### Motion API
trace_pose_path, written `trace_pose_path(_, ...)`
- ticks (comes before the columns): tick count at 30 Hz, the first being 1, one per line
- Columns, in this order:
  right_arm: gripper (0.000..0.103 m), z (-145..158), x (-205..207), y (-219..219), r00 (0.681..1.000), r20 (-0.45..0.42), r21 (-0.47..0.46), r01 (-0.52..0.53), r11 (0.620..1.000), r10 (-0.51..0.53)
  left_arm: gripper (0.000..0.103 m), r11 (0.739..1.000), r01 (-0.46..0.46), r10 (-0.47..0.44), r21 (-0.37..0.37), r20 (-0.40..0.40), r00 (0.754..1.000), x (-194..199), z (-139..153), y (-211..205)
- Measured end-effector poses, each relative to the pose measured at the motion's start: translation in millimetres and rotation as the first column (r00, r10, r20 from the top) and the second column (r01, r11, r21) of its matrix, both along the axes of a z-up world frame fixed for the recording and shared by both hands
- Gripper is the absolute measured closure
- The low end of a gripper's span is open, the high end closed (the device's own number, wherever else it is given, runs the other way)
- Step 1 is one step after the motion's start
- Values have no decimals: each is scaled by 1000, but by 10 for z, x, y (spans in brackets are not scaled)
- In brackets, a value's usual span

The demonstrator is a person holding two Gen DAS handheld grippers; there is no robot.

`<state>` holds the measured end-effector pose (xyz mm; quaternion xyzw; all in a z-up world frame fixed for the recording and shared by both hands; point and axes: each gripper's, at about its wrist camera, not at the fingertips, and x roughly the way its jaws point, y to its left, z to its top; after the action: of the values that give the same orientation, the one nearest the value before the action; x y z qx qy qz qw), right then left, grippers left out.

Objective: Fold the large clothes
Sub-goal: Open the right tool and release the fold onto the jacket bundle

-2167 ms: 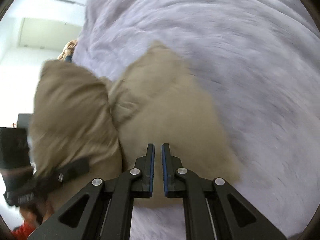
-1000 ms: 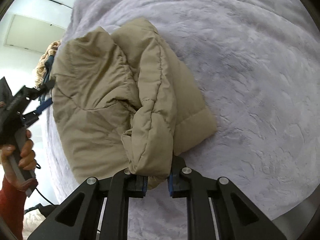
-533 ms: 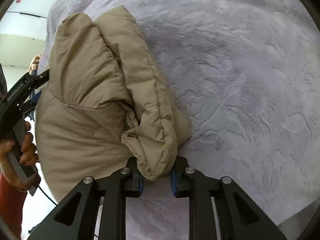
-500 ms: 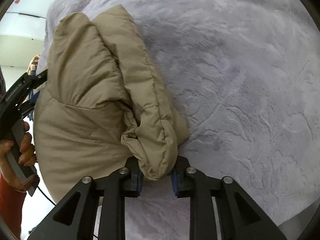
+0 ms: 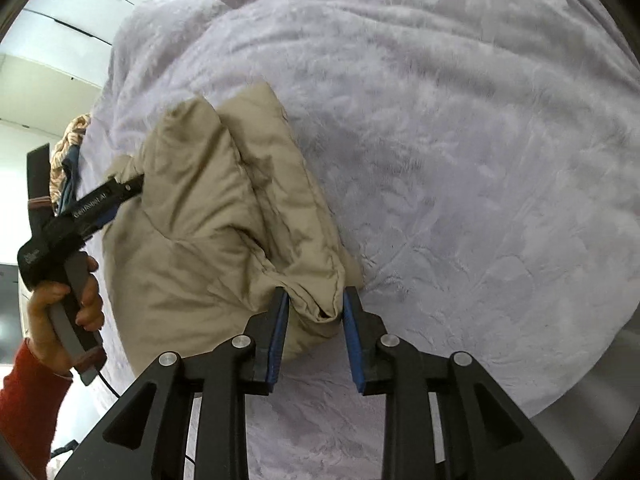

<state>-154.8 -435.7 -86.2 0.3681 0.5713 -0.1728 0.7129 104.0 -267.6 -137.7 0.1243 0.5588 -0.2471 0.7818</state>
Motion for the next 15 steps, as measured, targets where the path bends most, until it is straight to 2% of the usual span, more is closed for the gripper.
trace_pose_path(9, 73, 122, 101, 81, 1000, 11, -35, -19, 999, 20, 25, 998, -42, 43, 52, -8, 999, -89, 192, 188)
trace_pose_path(15, 73, 167, 181, 59, 999, 36, -43, -34, 999, 35, 25, 996, -72, 74, 56, -25, 997, -253, 352, 390)
